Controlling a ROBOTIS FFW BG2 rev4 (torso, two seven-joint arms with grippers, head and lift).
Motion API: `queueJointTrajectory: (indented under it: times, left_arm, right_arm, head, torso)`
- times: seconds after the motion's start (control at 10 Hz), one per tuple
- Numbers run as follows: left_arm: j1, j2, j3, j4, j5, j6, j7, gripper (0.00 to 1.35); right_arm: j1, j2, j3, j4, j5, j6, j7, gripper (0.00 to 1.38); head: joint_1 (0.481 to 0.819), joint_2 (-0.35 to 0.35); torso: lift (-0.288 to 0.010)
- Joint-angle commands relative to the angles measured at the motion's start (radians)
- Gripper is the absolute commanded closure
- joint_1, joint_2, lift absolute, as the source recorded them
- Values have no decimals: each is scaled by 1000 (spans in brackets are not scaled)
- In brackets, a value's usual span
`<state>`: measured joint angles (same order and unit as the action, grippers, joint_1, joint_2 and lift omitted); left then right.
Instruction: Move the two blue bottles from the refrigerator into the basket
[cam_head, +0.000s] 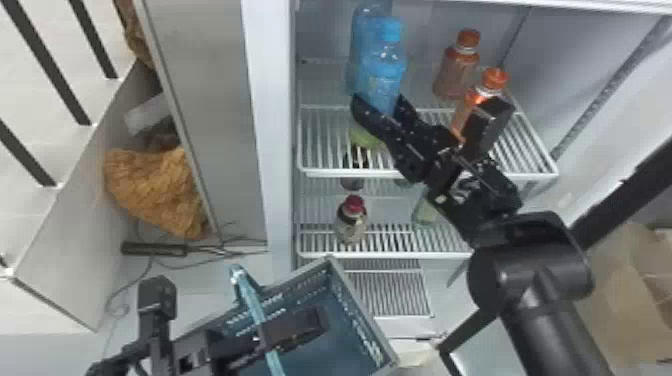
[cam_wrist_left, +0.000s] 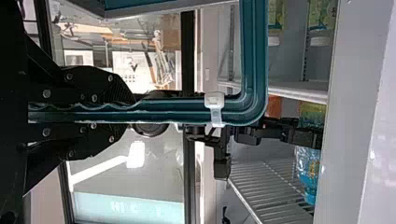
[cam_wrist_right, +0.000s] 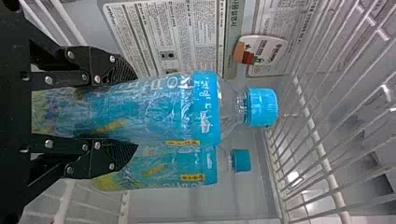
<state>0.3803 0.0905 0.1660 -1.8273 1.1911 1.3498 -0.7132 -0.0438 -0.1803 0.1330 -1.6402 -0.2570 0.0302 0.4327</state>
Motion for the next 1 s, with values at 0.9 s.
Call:
queueJointTrajectory:
  times: [0.9]
  left_arm:
    - [5, -2, -3, 0, 5, -7, 0, 1202]
  right_arm:
    - [407, -18, -99, -486, -72, 171, 70, 1279]
  head:
    - [695, -138]
  torso:
    - [-10]
